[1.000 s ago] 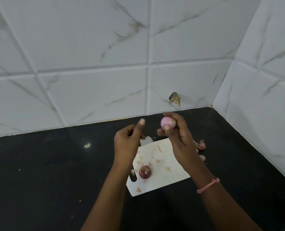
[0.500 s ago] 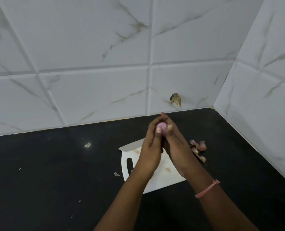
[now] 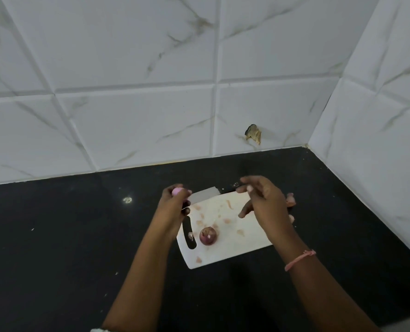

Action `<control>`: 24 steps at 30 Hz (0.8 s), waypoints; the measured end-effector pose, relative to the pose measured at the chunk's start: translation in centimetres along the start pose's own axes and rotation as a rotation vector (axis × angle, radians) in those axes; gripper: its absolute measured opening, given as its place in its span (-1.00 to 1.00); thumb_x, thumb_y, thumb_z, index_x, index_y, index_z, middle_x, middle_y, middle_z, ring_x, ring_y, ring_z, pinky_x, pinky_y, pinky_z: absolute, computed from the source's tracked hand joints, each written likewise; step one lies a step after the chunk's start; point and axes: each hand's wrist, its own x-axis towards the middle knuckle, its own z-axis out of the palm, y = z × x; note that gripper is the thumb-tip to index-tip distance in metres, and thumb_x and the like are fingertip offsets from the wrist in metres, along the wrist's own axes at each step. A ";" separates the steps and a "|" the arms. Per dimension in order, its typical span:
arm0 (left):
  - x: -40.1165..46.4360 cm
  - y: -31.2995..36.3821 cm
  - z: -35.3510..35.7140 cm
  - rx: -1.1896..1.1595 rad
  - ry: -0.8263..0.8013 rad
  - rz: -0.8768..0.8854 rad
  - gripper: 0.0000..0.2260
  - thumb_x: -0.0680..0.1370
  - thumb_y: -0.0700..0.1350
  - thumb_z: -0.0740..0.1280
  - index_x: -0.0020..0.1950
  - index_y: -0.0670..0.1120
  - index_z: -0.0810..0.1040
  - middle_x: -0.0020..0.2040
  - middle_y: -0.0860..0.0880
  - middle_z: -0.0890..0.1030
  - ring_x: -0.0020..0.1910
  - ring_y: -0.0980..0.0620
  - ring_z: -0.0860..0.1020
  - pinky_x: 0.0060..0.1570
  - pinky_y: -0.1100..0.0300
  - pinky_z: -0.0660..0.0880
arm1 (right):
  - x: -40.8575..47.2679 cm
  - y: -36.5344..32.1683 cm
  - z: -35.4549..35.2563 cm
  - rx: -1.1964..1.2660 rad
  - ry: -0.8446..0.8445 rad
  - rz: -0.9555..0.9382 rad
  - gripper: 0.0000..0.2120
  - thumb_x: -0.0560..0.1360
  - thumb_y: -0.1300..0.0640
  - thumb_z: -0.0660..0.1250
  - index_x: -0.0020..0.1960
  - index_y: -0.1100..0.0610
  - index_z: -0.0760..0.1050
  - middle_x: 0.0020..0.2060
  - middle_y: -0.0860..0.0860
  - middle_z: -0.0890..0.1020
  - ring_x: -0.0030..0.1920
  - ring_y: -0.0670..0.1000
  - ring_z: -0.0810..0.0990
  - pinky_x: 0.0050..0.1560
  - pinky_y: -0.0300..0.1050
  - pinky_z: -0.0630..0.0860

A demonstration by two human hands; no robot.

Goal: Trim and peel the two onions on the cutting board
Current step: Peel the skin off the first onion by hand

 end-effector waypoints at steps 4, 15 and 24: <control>-0.2 -2.6 -0.8 0.295 0.001 0.100 -0.84 0.64 -0.05 0.30 0.18 -0.08 0.50 -0.01 -0.13 0.64 -0.26 0.04 0.58 -0.16 0.13 0.56 | -0.6 3.6 -0.1 -0.203 0.031 0.030 -0.77 0.49 0.38 0.31 -0.10 0.06 0.57 -0.09 -0.12 0.62 -0.09 -0.10 0.63 -0.24 -0.43 0.44; 0.5 -7.3 -2.1 0.383 0.100 0.101 -0.91 0.56 -0.15 0.38 -0.04 -0.13 0.50 -0.17 -0.14 0.59 -0.30 0.02 0.54 -0.28 0.14 0.49 | -5.0 8.8 4.9 -0.488 -0.471 -0.043 -0.43 0.51 0.13 0.38 0.43 -0.18 0.28 0.39 -0.13 0.28 0.35 -0.08 0.32 0.31 -0.21 0.36; 0.6 -8.4 -2.6 0.455 -0.020 0.129 -0.81 0.57 -0.27 0.34 0.05 -0.01 0.62 -0.07 -0.09 0.60 -0.42 0.11 0.56 -0.35 0.24 0.51 | -4.4 11.2 5.5 -0.427 -0.297 -0.059 -0.58 0.50 0.12 0.41 0.30 -0.10 0.37 0.20 -0.07 0.45 0.23 -0.10 0.43 0.19 -0.31 0.38</control>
